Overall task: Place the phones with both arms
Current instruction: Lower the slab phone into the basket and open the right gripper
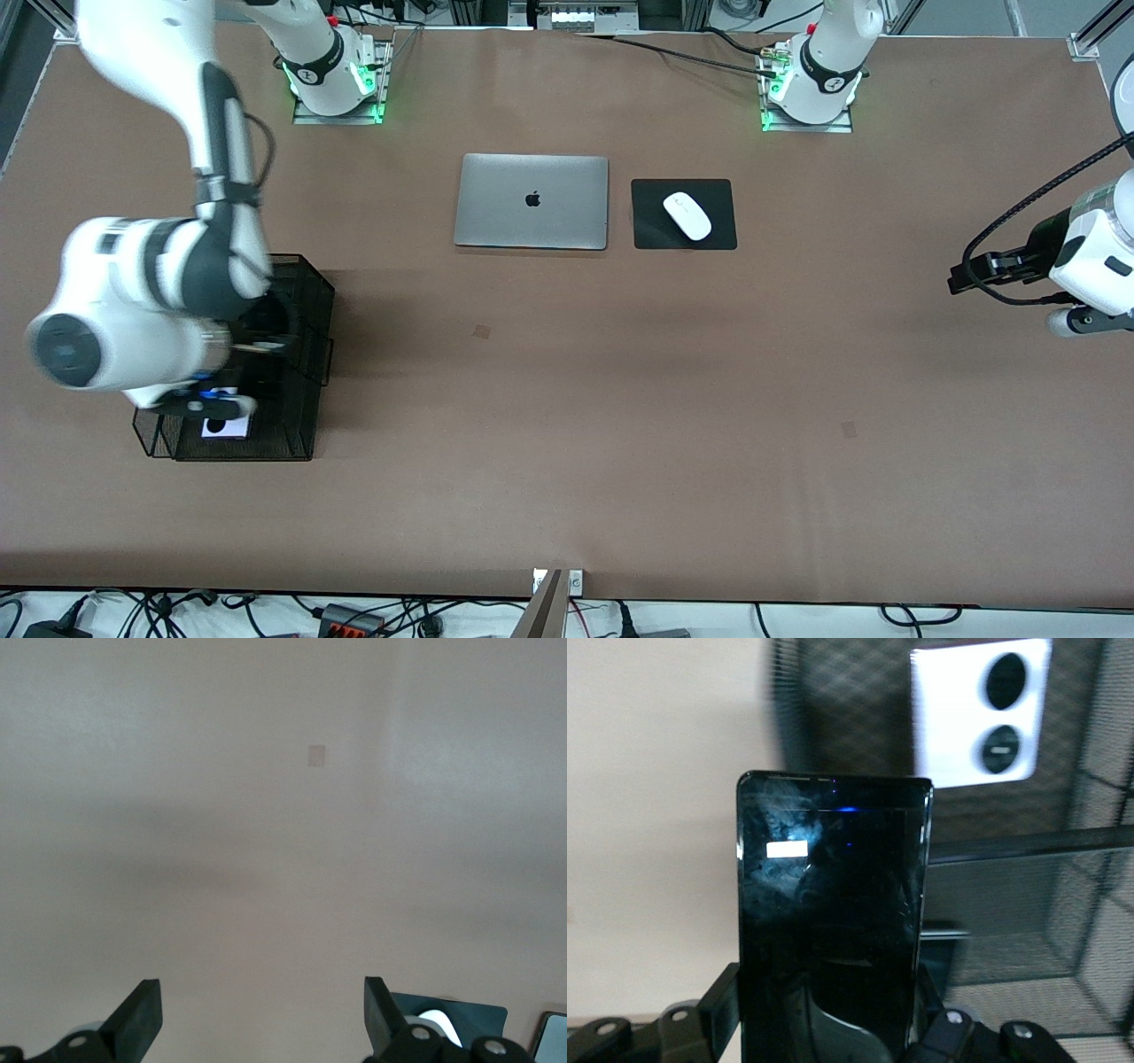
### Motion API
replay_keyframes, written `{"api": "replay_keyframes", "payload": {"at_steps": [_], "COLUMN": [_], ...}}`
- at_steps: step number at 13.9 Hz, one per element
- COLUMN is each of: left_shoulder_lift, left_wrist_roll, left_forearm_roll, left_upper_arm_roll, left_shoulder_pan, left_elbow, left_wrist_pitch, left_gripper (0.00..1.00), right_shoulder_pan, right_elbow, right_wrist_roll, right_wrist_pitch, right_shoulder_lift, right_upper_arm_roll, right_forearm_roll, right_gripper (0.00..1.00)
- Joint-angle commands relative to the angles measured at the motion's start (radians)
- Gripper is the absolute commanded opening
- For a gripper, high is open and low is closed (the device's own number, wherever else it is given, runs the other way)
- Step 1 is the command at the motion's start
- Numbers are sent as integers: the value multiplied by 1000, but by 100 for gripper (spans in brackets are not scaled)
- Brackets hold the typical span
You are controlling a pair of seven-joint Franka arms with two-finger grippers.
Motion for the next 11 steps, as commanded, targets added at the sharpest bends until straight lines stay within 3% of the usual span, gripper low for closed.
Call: {"api": "replay_keyframes", "payload": {"at_steps": [1,5,11], "left_shoulder_lift": [-85,-140,-149], "left_wrist_roll": [10,12,9], "left_forearm_roll": [-22,-22,-22], "left_upper_arm_roll": [-7,-7,-7], "left_shoulder_pan": [14,25,25], "left_elbow": [-112,-224,-235], "left_wrist_pitch": [53,113,113], "left_gripper": [100,100,100], "right_shoulder_pan": [8,9,-12], "right_elbow": [-60,-175,-220], "right_wrist_roll": [-114,-206,-251], "right_wrist_pitch": [-47,-61,-48], "right_shoulder_lift": [-45,-87,-78], "right_upper_arm_roll": [-70,-138,-144], "right_forearm_roll": [3,3,3], "right_gripper": [23,23,23]}}
